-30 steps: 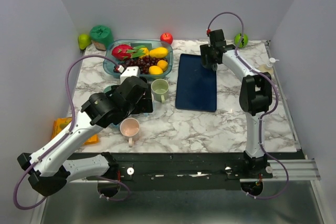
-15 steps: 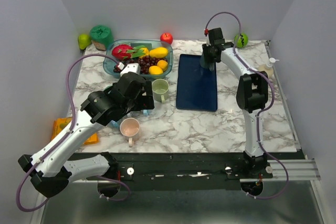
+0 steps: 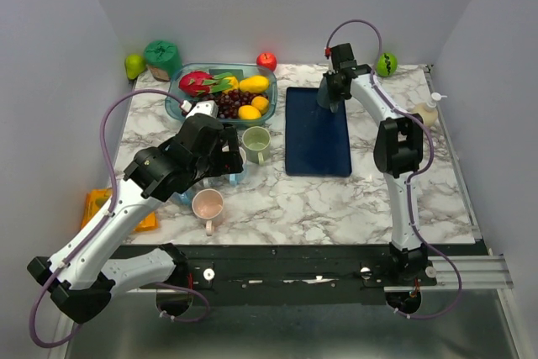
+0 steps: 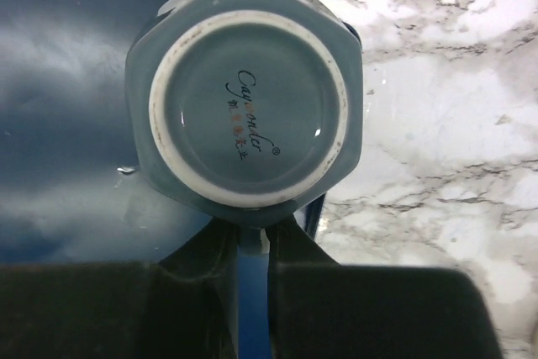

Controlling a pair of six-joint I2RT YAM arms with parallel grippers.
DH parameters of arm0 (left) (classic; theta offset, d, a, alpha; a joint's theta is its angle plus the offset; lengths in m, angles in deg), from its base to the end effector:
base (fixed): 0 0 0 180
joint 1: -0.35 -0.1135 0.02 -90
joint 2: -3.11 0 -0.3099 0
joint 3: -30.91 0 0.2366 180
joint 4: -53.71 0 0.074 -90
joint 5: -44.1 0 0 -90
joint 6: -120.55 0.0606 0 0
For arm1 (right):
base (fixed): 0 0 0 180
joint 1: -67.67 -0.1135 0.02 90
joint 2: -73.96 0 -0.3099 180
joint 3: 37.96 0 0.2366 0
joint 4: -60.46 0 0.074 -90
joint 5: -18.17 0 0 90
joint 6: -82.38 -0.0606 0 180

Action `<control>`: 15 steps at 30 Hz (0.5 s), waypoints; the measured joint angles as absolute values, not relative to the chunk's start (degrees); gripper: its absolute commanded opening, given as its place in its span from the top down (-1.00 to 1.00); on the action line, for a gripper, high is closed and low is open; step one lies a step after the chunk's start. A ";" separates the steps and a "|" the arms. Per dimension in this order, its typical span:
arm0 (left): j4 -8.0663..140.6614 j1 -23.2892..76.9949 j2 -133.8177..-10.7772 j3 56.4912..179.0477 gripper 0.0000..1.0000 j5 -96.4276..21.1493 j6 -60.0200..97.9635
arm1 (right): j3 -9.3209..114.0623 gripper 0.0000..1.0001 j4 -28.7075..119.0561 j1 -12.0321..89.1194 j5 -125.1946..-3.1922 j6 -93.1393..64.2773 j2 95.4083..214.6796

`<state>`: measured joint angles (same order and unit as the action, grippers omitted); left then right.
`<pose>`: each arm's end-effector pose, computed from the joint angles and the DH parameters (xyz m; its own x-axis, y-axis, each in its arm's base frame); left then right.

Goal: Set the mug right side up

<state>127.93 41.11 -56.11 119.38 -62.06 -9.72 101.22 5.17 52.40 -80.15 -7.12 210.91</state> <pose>0.1332 -0.0926 0.4019 -0.7174 -0.2013 -0.6670 0.0187 0.9515 -0.3072 0.5458 0.1399 0.2272 -0.7695 -0.2190 -0.5999 -0.1834 0.9756 -0.1209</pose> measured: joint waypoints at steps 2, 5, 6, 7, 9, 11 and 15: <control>127.78 40.73 -56.11 119.07 -0.98 -61.60 -9.70 | 101.22 0.99 5.15 52.40 -80.15 -7.10 210.91; 127.64 40.23 -56.11 118.83 -0.98 -61.01 -9.61 | 101.00 0.99 5.43 52.40 -80.15 -7.10 210.89; 127.58 40.06 -56.11 118.77 -0.97 -60.71 -9.52 | 100.72 0.99 5.72 52.40 -80.15 -7.12 210.75; 127.58 39.99 -56.11 118.74 -0.97 -60.51 -9.50 | 100.22 0.99 6.11 52.40 -80.13 -7.12 210.49; 127.40 39.66 -56.11 118.59 -0.98 -60.14 -9.39 | 98.49 0.99 7.38 52.40 -79.98 -7.15 209.60; 127.10 39.40 -56.11 118.35 -0.98 -59.86 -9.26 | 96.17 0.99 8.69 52.40 -79.34 -7.63 208.31; 126.22 39.05 -56.03 117.65 -0.98 -58.92 -8.82 | 89.57 0.99 9.94 52.53 -76.02 -9.66 203.65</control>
